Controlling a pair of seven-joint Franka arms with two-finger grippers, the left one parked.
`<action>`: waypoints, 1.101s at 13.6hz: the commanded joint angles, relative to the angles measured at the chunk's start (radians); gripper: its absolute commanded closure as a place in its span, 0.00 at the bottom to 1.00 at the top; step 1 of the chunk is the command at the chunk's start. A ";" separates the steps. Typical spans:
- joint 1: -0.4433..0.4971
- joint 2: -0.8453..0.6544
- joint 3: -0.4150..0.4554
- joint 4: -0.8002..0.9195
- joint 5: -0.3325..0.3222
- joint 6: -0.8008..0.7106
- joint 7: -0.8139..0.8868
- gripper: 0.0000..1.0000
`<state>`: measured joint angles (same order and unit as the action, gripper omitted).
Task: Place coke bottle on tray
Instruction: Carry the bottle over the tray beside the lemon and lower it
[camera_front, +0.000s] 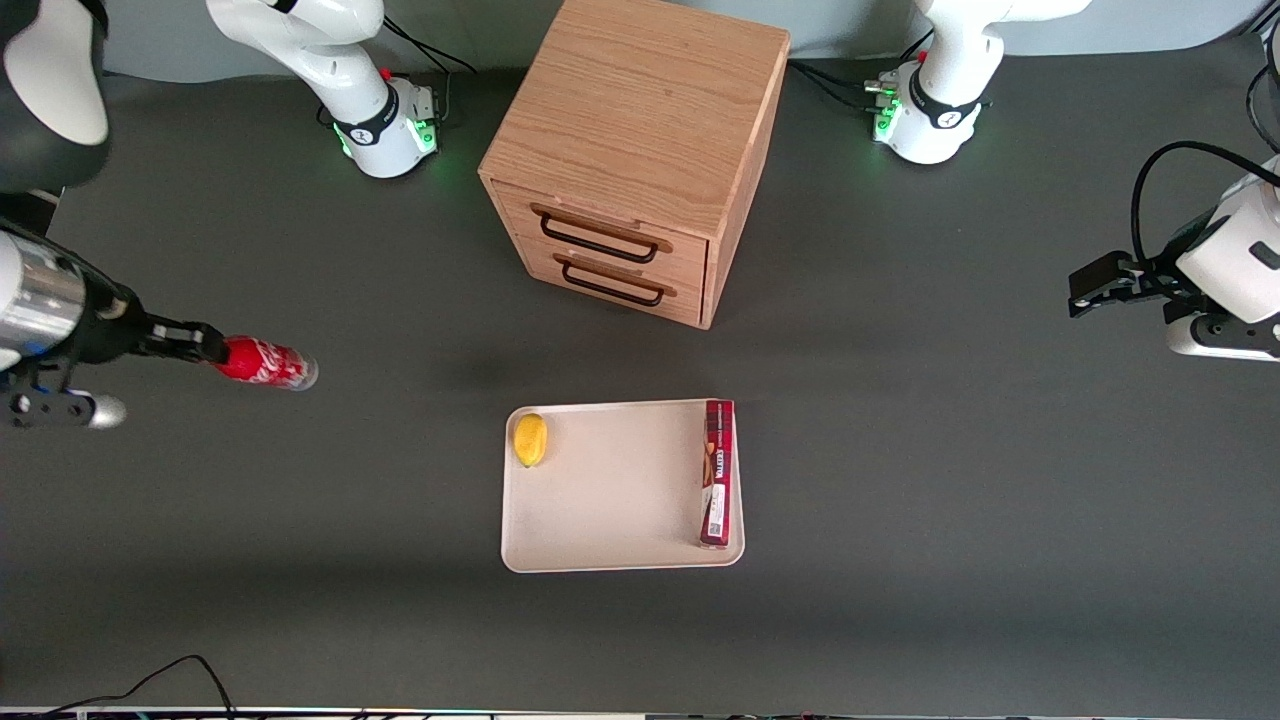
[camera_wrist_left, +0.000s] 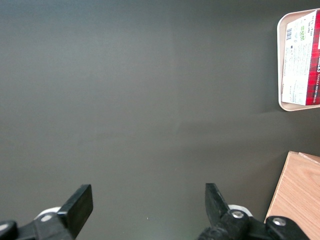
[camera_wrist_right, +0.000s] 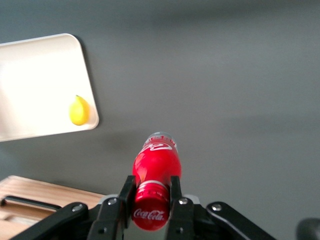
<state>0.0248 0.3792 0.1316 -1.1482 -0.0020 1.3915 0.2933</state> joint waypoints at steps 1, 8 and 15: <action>0.139 0.168 -0.010 0.221 -0.047 -0.005 0.191 1.00; 0.397 0.374 -0.171 0.235 -0.052 0.406 0.372 1.00; 0.443 0.498 -0.171 0.232 -0.055 0.586 0.446 1.00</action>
<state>0.4325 0.8337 -0.0197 -0.9703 -0.0446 1.9508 0.6810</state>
